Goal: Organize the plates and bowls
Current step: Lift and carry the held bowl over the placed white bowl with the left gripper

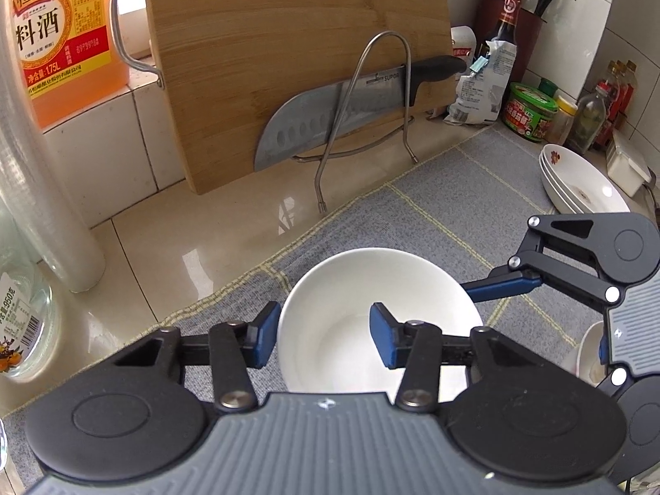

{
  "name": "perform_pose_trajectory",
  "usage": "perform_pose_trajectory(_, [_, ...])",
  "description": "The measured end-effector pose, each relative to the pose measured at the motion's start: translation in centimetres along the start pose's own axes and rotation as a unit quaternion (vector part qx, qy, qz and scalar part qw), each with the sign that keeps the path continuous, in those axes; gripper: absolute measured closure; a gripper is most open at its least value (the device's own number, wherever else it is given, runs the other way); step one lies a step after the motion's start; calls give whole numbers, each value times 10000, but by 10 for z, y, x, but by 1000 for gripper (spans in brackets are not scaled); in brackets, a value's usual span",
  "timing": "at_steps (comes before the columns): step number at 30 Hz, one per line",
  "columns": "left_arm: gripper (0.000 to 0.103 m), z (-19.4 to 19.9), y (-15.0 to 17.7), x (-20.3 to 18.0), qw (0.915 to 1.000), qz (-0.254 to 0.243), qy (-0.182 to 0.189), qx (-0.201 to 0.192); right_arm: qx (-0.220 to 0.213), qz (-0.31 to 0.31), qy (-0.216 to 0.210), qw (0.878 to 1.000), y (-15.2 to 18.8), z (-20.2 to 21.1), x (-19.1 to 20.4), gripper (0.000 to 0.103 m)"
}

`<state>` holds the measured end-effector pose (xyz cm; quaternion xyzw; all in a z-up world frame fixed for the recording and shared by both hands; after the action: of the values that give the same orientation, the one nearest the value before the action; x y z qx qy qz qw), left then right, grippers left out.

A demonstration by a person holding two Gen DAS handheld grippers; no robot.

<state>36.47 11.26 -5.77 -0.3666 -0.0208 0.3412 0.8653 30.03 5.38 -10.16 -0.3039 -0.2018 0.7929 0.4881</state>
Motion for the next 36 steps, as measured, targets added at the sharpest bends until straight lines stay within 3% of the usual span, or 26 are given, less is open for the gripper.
perform_pose_trajectory(20, [57, 9, 3, -8, 10000, -63, 2, -28, 2, -101, -11, 9999, -2, 4, 0, 20])
perform_pose_trajectory(36, [57, 46, 10, -55, 9995, -197, -74, -249, -78, -92, -50, 9999, 9, 53, 7, 20])
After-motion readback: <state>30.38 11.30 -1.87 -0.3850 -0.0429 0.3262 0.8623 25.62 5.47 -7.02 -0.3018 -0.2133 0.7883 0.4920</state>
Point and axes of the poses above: each gripper's, at about its wrist camera, not at the fingertips, and z roughly against the way its jaws point, x to its left, y to its underside, the point moved 1 cm from there along -z, roughly the way its jaws point, and after that the axes turned 9 degrees about y, right-handed, at the moved point
